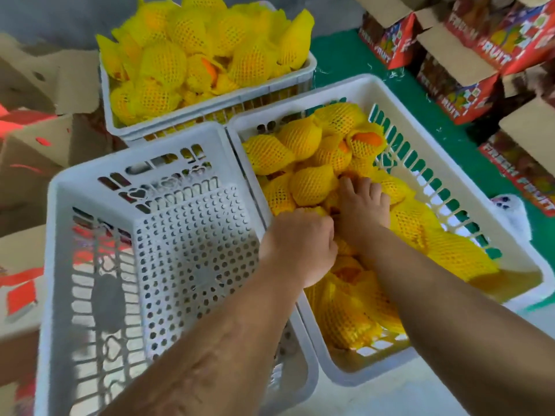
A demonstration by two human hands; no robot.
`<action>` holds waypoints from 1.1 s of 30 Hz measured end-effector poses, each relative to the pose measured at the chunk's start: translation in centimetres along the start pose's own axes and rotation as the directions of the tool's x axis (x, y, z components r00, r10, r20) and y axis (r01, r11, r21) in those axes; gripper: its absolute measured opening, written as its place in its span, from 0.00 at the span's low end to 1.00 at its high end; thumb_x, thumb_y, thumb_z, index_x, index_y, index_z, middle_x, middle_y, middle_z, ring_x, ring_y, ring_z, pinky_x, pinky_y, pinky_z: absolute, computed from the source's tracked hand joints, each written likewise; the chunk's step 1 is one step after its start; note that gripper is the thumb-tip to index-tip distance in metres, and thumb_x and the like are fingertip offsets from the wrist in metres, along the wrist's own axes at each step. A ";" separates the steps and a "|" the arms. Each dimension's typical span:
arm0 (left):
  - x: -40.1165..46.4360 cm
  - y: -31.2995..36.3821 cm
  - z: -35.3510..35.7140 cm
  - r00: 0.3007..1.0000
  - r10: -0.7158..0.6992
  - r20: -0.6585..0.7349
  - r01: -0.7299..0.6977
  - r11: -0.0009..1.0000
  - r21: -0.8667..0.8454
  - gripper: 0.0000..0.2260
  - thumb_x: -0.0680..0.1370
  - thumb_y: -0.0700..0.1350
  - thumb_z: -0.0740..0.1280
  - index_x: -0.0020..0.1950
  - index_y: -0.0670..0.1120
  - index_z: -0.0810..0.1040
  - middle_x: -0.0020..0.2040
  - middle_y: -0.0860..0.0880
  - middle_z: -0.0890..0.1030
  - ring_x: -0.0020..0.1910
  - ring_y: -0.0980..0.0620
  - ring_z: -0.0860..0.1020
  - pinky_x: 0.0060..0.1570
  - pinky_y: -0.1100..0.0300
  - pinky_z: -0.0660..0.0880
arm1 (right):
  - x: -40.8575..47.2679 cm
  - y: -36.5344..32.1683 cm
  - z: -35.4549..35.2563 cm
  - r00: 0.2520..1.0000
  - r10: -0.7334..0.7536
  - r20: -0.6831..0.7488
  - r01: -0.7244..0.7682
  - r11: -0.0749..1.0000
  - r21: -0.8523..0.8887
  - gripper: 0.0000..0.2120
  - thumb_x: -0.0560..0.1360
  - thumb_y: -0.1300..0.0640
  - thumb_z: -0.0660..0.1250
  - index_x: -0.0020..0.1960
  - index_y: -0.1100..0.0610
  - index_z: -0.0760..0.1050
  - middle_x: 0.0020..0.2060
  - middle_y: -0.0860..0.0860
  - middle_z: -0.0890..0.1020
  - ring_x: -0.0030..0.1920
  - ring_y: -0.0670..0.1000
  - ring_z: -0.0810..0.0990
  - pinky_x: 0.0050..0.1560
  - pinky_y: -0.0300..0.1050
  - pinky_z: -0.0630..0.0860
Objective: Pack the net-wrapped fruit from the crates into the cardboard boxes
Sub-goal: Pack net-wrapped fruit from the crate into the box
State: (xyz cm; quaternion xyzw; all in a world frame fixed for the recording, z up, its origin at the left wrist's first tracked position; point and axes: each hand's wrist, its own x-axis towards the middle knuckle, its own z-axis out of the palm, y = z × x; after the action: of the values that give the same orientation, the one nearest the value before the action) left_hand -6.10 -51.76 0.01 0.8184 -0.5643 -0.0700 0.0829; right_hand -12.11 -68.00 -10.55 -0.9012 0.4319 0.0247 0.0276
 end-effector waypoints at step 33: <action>0.6 -0.3 0.7 0.984 -0.145 -0.103 0.123 0.972 -0.200 0.36 0.68 0.71 0.64 0.70 0.54 0.61 0.60 0.55 0.75 0.57 0.50 0.77 0.49 0.54 0.73 | 1.0 1.5 -4.2 0.881 -0.397 0.255 0.219 0.823 0.525 0.40 0.78 0.46 0.71 0.80 0.34 0.49 0.78 0.50 0.56 0.75 0.57 0.55 0.76 0.61 0.55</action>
State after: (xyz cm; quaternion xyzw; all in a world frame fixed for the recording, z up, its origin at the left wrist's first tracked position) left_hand -5.75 -52.22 -0.76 0.8455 -0.4923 -0.0817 0.1898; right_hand -12.59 -70.06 -6.43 -0.9046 0.2580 0.0732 0.3312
